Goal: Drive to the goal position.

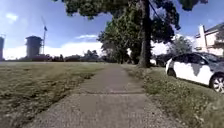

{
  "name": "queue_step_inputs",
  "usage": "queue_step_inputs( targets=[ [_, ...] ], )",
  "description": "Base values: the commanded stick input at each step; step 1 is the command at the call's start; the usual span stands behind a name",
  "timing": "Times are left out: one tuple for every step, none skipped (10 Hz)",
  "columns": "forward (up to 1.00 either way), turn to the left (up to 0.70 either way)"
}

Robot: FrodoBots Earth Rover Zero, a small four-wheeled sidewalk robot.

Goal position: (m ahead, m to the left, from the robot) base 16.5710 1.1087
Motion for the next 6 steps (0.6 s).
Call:
queue_step_inputs(
  targets=[
    [1.00,0.02],
    [1.00,0.01],
    [1.00,0.00],
    [1.00,0.00],
    [1.00,0.00],
    [1.00,0.00]
  ],
)
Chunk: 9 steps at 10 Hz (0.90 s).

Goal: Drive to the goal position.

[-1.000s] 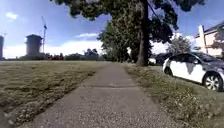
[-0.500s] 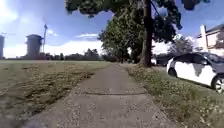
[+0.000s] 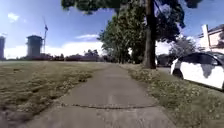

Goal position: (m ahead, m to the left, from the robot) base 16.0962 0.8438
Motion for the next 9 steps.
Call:
queue_step_inputs(
  targets=[
    [1.00,0.01],
    [1.00,0.00],
    [1.00,0.00],
    [1.00,0.00],
    [1.00,0.00],
    [1.00,0.00],
    [1.00,0.02],
    [1.00,0.02],
    [1.00,0.00]
  ],
)
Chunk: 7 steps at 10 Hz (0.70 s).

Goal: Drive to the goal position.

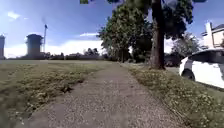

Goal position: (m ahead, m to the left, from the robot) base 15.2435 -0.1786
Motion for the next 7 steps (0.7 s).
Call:
queue_step_inputs(
  targets=[
    [1.00,0.01],
    [1.00,0.02],
    [1.00,0.00],
    [1.00,0.00],
    [1.00,0.02],
    [1.00,0.02],
    [1.00,0.00]
  ],
)
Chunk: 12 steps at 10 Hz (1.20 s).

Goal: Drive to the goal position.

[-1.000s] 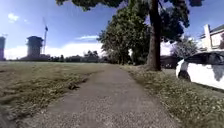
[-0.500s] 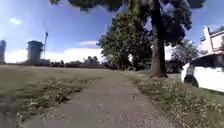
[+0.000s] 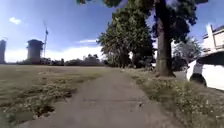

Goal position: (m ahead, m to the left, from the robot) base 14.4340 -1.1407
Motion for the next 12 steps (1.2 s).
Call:
queue_step_inputs(
  targets=[
    [1.00,0.00],
    [1.00,0.00],
    [1.00,0.00],
    [1.00,0.02],
    [1.00,0.02],
    [1.00,0.01],
    [1.00,0.00],
    [1.00,0.00],
    [1.00,0.00],
    [1.00,0.00],
    [1.00,0.14],
    [1.00,0.27]
  ],
)
